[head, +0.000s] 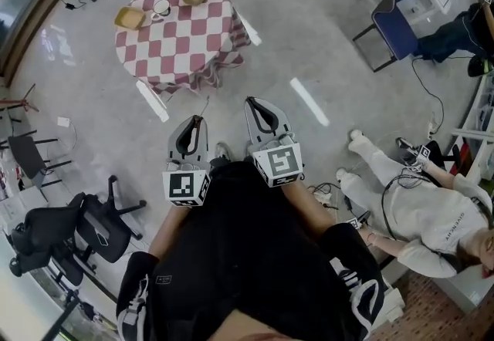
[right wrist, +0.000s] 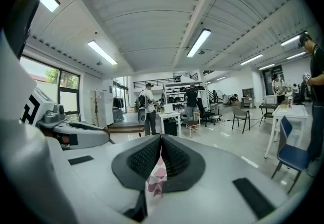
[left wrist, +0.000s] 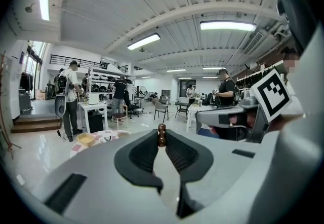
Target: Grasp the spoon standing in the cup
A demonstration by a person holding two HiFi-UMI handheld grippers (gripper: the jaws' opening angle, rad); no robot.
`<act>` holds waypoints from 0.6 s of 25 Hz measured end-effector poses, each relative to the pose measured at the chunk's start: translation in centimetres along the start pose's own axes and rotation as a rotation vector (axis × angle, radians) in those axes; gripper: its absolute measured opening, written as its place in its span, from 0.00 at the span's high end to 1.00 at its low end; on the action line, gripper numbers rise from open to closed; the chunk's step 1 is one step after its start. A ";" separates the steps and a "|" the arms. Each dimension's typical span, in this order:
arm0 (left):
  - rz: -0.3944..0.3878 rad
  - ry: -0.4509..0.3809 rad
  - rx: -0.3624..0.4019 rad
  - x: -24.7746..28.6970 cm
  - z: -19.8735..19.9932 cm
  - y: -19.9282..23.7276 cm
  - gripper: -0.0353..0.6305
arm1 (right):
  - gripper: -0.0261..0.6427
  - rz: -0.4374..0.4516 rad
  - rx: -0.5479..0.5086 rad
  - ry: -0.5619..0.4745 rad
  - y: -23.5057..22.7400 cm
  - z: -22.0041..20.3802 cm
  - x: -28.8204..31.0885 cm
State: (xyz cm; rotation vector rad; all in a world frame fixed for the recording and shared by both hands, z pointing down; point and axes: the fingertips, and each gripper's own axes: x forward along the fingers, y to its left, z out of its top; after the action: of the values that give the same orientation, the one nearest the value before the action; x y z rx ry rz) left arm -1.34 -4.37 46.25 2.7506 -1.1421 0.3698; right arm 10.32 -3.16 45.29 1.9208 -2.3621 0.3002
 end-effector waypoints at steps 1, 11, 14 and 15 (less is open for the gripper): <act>-0.010 -0.002 0.004 -0.2 0.0 0.1 0.87 | 0.92 -0.006 0.002 0.002 0.4 0.0 -0.1; -0.039 -0.033 0.015 -2.5 -0.3 1.0 0.87 | 0.92 -0.036 -0.021 -0.005 3.4 -0.4 -1.2; -0.042 -0.040 0.009 -3.0 -0.2 1.2 0.87 | 0.92 -0.038 -0.022 -0.004 3.9 -0.4 -1.4; -0.041 -0.042 0.009 -3.1 -0.2 1.2 0.87 | 0.92 -0.037 -0.025 -0.005 4.1 -0.3 -1.4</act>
State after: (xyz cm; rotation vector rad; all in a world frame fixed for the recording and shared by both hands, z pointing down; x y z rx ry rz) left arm -4.36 -3.06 45.58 2.7979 -1.0938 0.3138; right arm 6.59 -0.95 44.93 1.9541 -2.3193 0.2623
